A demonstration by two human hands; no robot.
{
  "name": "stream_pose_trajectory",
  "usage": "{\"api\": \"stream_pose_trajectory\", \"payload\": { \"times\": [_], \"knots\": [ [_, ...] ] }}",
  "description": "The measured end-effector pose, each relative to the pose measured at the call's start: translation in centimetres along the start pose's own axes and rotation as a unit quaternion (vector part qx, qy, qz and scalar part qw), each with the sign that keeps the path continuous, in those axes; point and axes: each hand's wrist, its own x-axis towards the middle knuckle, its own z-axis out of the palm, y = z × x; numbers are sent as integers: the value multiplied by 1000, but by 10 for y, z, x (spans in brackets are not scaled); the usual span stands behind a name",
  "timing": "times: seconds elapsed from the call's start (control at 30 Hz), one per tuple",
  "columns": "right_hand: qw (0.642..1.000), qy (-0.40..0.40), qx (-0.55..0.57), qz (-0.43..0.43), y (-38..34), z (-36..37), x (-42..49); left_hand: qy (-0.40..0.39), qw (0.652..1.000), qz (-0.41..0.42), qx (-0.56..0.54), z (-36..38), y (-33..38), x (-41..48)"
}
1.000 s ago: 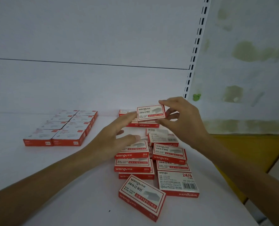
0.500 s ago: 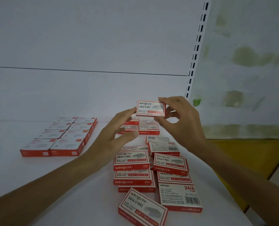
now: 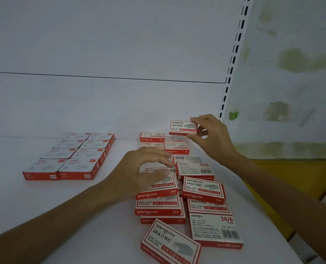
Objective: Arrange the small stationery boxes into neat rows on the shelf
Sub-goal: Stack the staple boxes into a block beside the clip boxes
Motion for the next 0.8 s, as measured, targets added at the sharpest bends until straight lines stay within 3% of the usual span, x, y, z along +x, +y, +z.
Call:
{"api": "stream_pose_trajectory", "payload": {
  "times": [0.3,0.63,0.8],
  "knots": [
    [982,-151,-15,115,15,26,24,8,990,-80,-116,6,-8,-3],
    [982,-155,-38,101,15,34,31,-20,975,-126,-183,5,-4,0],
    [981,-160,-33,107,14,36,31,-45,976,-140,-163,3,-2,0]
  ]
}}
